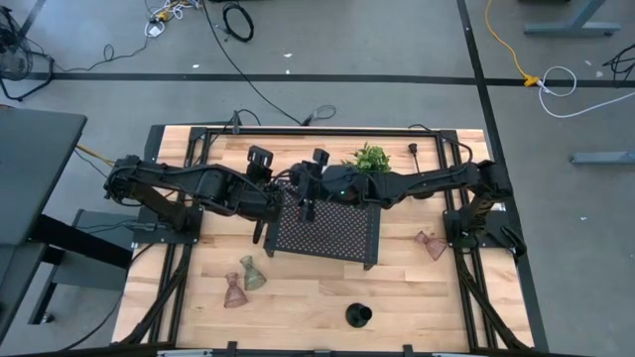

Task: Pick & Place candle stick holders
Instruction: Put the left black metal candle holder on the shelf

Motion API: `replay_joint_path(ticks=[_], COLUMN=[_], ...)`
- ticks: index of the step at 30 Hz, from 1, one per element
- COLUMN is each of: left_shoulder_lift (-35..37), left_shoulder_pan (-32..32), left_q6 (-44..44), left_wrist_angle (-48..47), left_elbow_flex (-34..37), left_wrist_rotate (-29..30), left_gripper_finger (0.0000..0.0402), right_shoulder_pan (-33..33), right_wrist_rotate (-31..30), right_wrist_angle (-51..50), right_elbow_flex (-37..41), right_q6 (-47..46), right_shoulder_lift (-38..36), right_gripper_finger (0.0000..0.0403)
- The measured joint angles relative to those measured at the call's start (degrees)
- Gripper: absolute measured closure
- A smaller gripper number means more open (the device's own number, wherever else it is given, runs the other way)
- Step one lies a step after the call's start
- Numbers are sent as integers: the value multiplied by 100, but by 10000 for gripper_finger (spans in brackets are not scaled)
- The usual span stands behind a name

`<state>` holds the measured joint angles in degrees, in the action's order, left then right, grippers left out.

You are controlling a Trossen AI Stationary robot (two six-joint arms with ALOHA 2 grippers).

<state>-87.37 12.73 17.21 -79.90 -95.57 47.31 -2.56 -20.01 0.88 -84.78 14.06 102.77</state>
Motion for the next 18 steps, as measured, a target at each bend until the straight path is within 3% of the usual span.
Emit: replay_joint_path(ticks=[9, 18], left_shoulder_lift=[2, 2], left_shoulder_pan=[-4, -2], left_q6=[9, 5], left_wrist_angle=[68, 214], left_elbow_flex=[0, 0], left_wrist_rotate=[-2, 0], left_gripper_finger=[292, 292], right_shoulder_pan=[151, 242], right_wrist_rotate=[-7, -62], right_wrist_angle=[585, 971], right_elbow_flex=[3, 7], right_q6=[141, 4], right_shoulder_lift=[486, 495], right_gripper_finger=[147, 183])
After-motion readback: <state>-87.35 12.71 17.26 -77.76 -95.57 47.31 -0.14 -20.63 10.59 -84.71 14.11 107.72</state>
